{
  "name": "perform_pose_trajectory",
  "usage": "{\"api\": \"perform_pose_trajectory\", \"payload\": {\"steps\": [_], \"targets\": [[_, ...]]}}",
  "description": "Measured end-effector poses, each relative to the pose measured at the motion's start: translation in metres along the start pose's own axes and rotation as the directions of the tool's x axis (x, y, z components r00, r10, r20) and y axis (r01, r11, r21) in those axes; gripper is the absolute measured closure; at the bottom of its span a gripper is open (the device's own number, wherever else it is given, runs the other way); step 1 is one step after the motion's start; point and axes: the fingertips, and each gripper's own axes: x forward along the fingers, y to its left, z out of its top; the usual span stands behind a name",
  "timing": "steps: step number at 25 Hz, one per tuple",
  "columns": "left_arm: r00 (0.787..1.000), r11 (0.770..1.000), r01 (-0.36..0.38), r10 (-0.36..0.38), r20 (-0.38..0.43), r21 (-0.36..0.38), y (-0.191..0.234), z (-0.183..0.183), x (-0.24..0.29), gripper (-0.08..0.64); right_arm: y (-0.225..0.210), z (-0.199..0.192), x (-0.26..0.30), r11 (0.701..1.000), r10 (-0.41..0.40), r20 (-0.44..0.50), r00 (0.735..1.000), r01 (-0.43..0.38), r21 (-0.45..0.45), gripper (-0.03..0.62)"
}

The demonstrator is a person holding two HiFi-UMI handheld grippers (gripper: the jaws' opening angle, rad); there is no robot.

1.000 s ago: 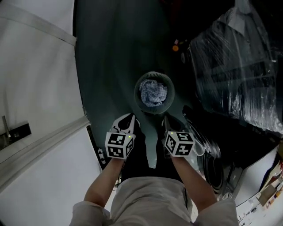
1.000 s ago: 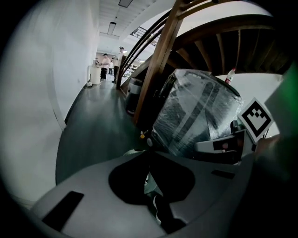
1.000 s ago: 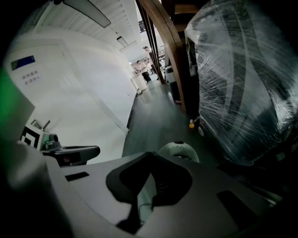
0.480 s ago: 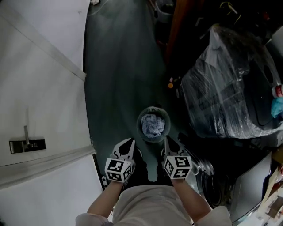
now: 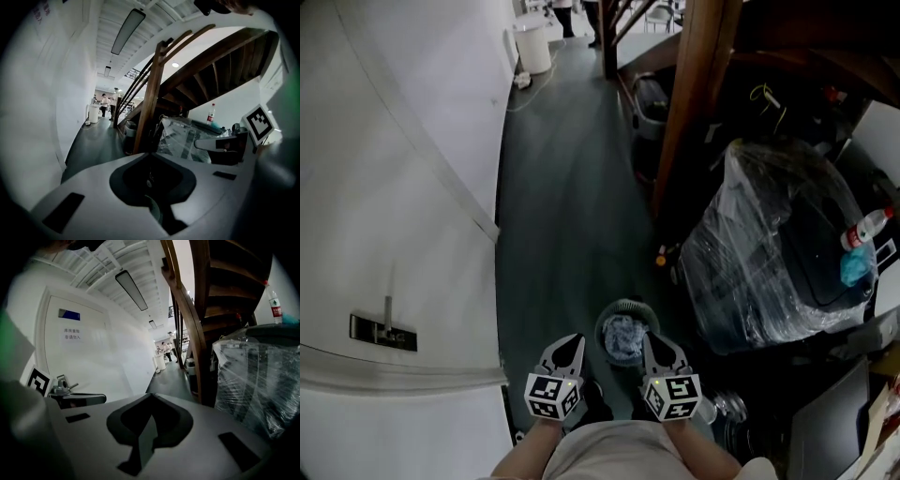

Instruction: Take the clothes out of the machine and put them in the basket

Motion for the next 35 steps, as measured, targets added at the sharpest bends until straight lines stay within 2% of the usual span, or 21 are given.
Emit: {"api": "perform_pose_trajectory", "payload": {"steps": [3,9,13,19,28,35], "targets": [[0.999,1.0,-0.005,0.006,0.048,-0.008,0.003,0.026,-0.007,0.539,0.008,0.025,-0.003,1.0,0.019,0.055,0.998,-0.02,0.009,0.584],[0.989,0.998,-0.015,0.006,0.148,0.061,0.002,0.075,-0.017,0.54,0.013,0.068,-0.01,0.999,0.045,0.162,0.986,-0.044,-0.009,0.586],[0.982,0.998,-0.014,0.001,0.187,0.069,0.0,0.097,-0.019,0.54,0.016,0.088,-0.013,0.998,0.058,0.202,0.978,-0.055,-0.022,0.586],[0.969,0.991,-0.01,-0.023,0.247,0.132,-0.002,0.133,-0.029,0.54,0.028,0.12,-0.014,0.996,0.087,0.253,0.963,-0.079,-0.044,0.587],[0.962,0.99,-0.012,-0.026,0.273,0.138,0.006,0.148,-0.036,0.538,0.034,0.131,-0.008,0.995,0.1,0.267,0.958,-0.096,-0.029,0.588],[0.958,0.989,-0.006,-0.038,0.284,0.151,0.004,0.154,-0.034,0.54,0.041,0.141,-0.006,0.993,0.112,0.279,0.954,-0.101,-0.054,0.588]]}}
